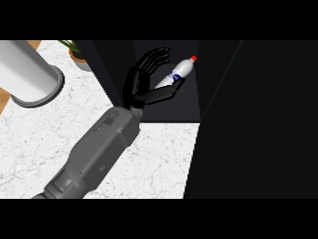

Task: Pick up the bottled water, place it into the cabinet and close the cabinet

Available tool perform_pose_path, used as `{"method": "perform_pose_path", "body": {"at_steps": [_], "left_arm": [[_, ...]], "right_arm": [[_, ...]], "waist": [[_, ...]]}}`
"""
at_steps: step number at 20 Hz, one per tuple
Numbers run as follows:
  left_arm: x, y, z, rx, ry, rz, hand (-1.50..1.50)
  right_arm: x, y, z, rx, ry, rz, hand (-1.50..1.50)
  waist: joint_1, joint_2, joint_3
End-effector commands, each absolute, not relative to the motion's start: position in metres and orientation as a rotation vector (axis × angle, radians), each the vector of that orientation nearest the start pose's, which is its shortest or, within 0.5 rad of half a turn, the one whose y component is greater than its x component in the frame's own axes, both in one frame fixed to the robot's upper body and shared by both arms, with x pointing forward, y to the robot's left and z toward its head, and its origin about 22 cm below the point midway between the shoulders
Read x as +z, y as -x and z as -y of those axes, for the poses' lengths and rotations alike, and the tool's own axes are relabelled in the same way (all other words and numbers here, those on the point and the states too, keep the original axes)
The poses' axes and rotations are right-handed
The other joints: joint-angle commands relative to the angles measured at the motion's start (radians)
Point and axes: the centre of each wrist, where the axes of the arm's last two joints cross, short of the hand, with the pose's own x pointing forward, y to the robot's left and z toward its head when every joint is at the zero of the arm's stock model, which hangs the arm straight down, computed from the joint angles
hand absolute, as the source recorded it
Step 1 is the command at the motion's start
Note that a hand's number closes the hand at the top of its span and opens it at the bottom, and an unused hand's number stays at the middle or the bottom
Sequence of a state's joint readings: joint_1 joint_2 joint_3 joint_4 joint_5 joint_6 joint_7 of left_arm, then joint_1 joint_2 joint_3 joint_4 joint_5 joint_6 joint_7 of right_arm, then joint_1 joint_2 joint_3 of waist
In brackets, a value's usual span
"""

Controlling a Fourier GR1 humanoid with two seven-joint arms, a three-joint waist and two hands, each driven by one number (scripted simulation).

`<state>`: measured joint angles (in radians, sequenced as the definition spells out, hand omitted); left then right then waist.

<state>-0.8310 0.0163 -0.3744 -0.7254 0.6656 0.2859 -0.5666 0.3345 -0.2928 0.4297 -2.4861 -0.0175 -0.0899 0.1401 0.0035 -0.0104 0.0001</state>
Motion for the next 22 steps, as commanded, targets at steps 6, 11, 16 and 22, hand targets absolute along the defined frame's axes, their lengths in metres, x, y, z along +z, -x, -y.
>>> {"method": "perform_pose_path", "body": {"at_steps": [6, 11, 16, 22], "left_arm": [[-0.003, -0.303, -0.097, 0.077, 0.356, 1.804, 1.50], [0.007, -0.277, -0.150, 0.066, 0.352, 1.809, 1.50], [0.010, -0.233, -0.168, 0.095, 0.275, 1.854, 1.50], [0.027, -0.200, -0.207, 0.102, 0.287, 1.870, 1.50]], "right_arm": [[0.171, -0.099, 0.198, 0.531, -0.202, 1.906, 1.50], [0.178, -0.092, 0.189, 0.617, -0.285, 1.799, 1.50], [0.179, -0.084, 0.170, 0.564, -0.447, 1.758, 1.50], [0.185, -0.091, 0.140, 0.621, -0.522, 1.738, 1.50]], "waist": [[0.031, -0.006, -0.001], [0.017, 0.002, -0.001], [0.006, 0.004, -0.001], [0.018, 0.004, -0.002]]}}
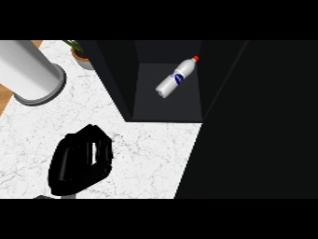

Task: Pick up the bottled water, place it into the cabinet and close the cabinet

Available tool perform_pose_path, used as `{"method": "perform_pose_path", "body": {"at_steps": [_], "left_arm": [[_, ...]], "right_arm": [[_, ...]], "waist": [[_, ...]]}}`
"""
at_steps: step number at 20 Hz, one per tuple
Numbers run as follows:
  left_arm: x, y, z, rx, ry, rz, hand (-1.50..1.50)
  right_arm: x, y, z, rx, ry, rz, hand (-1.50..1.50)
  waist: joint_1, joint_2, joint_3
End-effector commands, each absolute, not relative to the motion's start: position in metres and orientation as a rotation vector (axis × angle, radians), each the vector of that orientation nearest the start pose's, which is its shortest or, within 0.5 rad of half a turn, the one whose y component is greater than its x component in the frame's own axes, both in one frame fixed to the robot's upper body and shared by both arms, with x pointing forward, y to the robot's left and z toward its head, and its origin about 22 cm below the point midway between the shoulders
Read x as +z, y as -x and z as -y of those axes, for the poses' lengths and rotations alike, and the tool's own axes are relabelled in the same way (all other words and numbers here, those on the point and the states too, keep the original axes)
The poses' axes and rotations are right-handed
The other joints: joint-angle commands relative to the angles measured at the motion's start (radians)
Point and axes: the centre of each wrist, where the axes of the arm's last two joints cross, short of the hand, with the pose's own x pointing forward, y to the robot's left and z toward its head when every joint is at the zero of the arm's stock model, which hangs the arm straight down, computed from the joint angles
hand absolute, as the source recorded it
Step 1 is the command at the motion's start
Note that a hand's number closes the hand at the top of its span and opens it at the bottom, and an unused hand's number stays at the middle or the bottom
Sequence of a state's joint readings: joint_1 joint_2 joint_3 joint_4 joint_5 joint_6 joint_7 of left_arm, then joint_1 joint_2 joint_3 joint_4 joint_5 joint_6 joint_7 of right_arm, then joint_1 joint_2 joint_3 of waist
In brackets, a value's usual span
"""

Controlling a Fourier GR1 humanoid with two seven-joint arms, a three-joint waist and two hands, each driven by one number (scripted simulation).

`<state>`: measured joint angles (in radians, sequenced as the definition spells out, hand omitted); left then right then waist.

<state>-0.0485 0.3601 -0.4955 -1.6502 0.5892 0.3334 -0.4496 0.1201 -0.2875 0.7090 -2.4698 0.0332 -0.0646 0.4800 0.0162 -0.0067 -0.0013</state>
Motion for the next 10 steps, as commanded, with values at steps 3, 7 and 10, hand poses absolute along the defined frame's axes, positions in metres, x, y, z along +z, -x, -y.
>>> {"method": "perform_pose_path", "body": {"at_steps": [3, 7, 10], "left_arm": [[0.016, -0.205, -0.229, 0.152, 0.233, 1.873, 1.50], [0.014, -0.176, -0.237, 0.171, 0.260, 1.871, 1.50], [0.014, -0.178, -0.252, 0.174, 0.236, 1.870, 1.50]], "right_arm": [[0.175, -0.102, 0.112, 0.664, -0.571, 1.704, 1.50], [0.179, -0.103, 0.077, 0.721, -0.630, 1.689, 1.50], [0.186, -0.109, 0.062, 0.815, -0.567, 1.767, 1.50]], "waist": [[-0.004, 0.004, -0.001], [0.005, 0.002, -0.001], [0.008, 0.003, -0.002]]}}
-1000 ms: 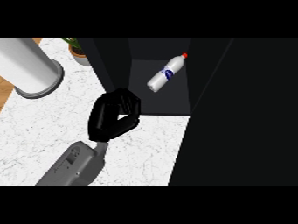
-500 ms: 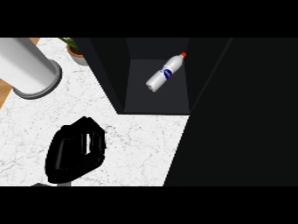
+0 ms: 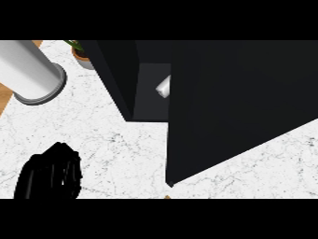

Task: Pick up the bottled water, place it into the cabinet and close the cabinet

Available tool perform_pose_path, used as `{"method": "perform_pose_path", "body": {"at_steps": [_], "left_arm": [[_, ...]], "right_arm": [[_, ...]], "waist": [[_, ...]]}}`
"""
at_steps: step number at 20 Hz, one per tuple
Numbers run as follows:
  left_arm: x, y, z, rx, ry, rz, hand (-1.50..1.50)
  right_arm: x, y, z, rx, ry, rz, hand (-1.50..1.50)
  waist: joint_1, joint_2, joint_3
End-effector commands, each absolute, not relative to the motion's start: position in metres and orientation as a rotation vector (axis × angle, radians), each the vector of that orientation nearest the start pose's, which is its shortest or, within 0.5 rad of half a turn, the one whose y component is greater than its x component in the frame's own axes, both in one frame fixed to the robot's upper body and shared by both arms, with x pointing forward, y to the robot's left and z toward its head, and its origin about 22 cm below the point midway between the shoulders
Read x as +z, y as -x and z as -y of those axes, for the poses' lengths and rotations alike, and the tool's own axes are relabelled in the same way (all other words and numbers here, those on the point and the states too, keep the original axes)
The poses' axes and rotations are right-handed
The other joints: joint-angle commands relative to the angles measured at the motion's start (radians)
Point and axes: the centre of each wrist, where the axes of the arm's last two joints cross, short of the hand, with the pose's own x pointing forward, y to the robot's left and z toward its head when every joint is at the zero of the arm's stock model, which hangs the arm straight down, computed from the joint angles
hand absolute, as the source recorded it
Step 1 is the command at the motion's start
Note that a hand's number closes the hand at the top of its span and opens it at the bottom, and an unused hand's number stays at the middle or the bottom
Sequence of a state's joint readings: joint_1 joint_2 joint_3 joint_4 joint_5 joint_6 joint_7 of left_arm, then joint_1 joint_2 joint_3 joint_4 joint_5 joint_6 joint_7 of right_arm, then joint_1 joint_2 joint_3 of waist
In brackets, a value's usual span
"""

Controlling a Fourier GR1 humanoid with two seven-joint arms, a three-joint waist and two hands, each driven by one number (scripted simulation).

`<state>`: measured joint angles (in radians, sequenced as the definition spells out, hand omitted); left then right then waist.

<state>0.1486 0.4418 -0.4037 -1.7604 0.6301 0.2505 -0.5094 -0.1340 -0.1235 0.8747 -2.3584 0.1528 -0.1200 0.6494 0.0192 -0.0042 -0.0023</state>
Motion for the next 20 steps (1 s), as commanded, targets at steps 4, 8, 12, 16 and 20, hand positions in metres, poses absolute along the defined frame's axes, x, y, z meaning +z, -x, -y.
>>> {"method": "perform_pose_path", "body": {"at_steps": [4, 8, 12, 16, 20], "left_arm": [[0.020, -0.180, -0.263, 0.173, 0.242, 1.873, 1.50], [0.022, -0.165, -0.287, 0.162, 0.254, 1.870, 1.50], [0.021, -0.157, -0.297, 0.157, 0.242, 1.884, 1.50], [0.027, -0.160, -0.309, 0.154, 0.259, 1.883, 1.50], [0.026, -0.154, -0.307, 0.149, 0.260, 1.877, 1.50]], "right_arm": [[0.187, -0.123, 0.048, 0.756, -0.492, 1.885, 1.50], [0.185, -0.142, 0.041, 0.675, -0.413, 1.875, 1.50], [0.192, -0.168, 0.042, 0.557, -0.371, 1.836, 1.50], [0.198, -0.206, 0.033, 0.477, -0.366, 1.810, 1.50], [0.194, -0.261, 0.037, 0.455, -0.428, 1.703, 1.50]], "waist": [[0.012, 0.002, -0.001], [0.025, 0.004, -0.002], [0.042, 0.009, -0.001], [0.036, 0.013, 0.001], [0.029, 0.017, 0.003]]}}
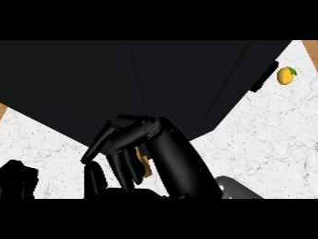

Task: Pick up the bottled water, place it into the cabinet and close the cabinet

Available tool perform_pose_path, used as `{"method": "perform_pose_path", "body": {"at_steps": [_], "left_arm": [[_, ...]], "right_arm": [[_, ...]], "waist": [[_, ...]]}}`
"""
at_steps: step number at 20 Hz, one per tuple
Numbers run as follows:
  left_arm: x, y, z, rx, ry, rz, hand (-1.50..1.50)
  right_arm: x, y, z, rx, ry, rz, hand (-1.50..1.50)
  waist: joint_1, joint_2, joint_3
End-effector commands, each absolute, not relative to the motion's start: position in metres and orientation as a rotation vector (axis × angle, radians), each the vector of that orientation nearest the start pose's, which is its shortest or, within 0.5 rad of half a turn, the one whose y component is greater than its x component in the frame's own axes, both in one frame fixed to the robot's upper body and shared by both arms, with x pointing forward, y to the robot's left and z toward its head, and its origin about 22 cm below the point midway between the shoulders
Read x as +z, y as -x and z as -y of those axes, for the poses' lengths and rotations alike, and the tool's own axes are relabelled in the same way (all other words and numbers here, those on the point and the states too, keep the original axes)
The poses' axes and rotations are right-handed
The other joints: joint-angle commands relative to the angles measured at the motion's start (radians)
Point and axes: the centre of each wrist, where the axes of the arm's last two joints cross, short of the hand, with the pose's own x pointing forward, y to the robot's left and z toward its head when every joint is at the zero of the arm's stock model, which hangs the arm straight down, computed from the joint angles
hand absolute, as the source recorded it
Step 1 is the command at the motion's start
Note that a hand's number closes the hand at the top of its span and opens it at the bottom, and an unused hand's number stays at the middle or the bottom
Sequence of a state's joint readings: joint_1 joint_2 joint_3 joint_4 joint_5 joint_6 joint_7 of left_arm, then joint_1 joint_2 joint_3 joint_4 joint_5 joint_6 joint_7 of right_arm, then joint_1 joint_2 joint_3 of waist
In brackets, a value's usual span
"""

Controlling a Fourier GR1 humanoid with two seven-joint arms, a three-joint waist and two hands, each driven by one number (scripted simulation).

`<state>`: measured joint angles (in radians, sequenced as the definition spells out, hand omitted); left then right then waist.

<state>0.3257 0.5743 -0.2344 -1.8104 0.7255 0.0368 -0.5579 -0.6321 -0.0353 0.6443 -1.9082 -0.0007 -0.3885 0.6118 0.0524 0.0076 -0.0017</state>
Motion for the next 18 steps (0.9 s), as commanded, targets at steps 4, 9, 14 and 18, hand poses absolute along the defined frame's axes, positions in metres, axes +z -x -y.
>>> {"method": "perform_pose_path", "body": {"at_steps": [4, 9, 14, 18], "left_arm": [[0.017, -0.142, -0.326, 0.154, 0.235, 1.882, 1.50], [0.009, -0.132, -0.317, 0.148, 0.257, 1.885, 1.50], [0.019, -0.134, -0.311, 0.137, 0.270, 1.883, 1.50], [0.031, -0.149, -0.328, 0.122, 0.267, 1.887, 1.50]], "right_arm": [[0.196, -0.302, 0.062, 0.447, -0.495, 1.644, 1.50], [0.160, -0.357, 0.063, 0.447, -0.424, 1.617, 1.50], [0.149, -0.384, 0.086, 0.439, -0.398, 1.606, 1.50], [0.159, -0.389, 0.078, 0.456, -0.382, 1.627, 1.50]], "waist": [[-0.021, -0.001, 0.002], [-0.019, 0.000, 0.001], [-0.005, 0.007, 0.002], [-0.012, 0.011, 0.001]]}}
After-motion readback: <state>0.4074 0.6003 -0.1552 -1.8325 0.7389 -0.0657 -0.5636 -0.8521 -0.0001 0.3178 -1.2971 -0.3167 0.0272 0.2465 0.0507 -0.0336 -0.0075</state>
